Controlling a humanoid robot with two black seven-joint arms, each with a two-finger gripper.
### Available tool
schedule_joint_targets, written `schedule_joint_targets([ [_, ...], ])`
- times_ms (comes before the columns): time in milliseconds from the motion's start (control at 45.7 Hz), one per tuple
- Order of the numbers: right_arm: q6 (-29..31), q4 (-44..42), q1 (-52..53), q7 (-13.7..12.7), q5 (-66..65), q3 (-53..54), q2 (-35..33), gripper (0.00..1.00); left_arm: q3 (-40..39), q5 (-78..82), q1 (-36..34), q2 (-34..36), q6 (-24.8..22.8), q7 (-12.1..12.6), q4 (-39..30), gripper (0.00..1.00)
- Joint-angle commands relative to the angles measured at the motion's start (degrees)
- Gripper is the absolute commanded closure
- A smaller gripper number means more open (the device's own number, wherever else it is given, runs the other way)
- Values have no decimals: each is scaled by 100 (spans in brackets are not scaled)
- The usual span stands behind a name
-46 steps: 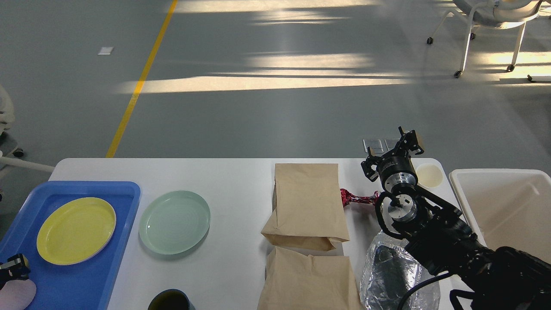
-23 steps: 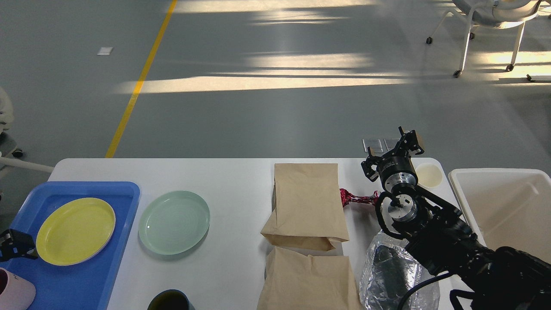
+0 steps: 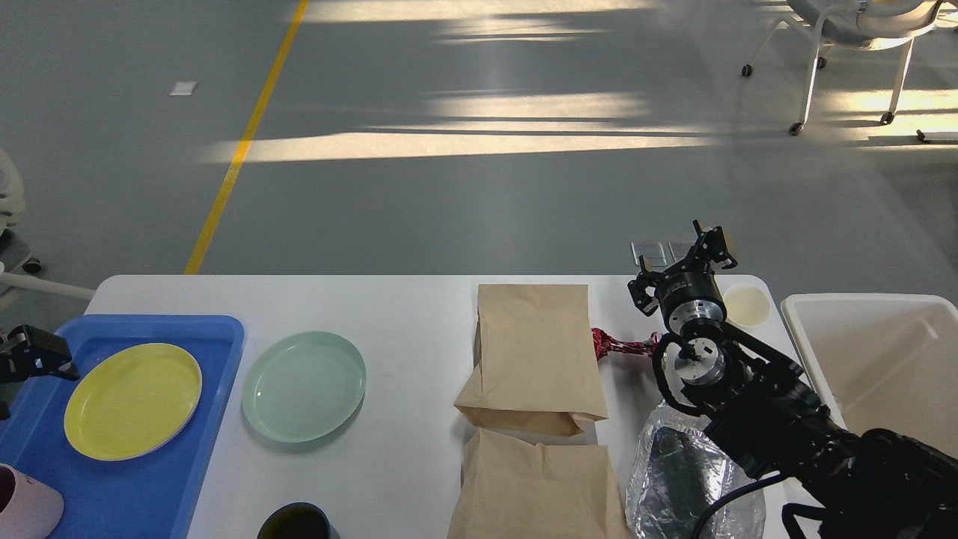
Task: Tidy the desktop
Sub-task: 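Open the left gripper and raise the left arm away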
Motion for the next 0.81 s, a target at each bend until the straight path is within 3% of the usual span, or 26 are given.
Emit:
schedule_joint_targets([
  [0, 0, 3, 0, 0, -4, 0, 0, 0, 92, -56, 170, -641, 108, -39, 410, 16],
  [175, 0, 3, 0, 0, 5, 0, 0, 0, 417, -995, 741, -1547, 152, -57, 1218, 15],
  [328, 0, 3, 0, 0, 5, 0, 0, 0, 865, -1576, 619, -2039, 152, -57, 1474, 15],
  [634, 0, 3, 0, 0, -4, 0, 0, 0, 1560, -1787, -865, -2743, -6, -65, 710, 15],
  [787, 0, 3, 0, 0, -4, 0, 0, 0, 1850, -1735, -2034, -2760, -664, -39, -37, 15],
])
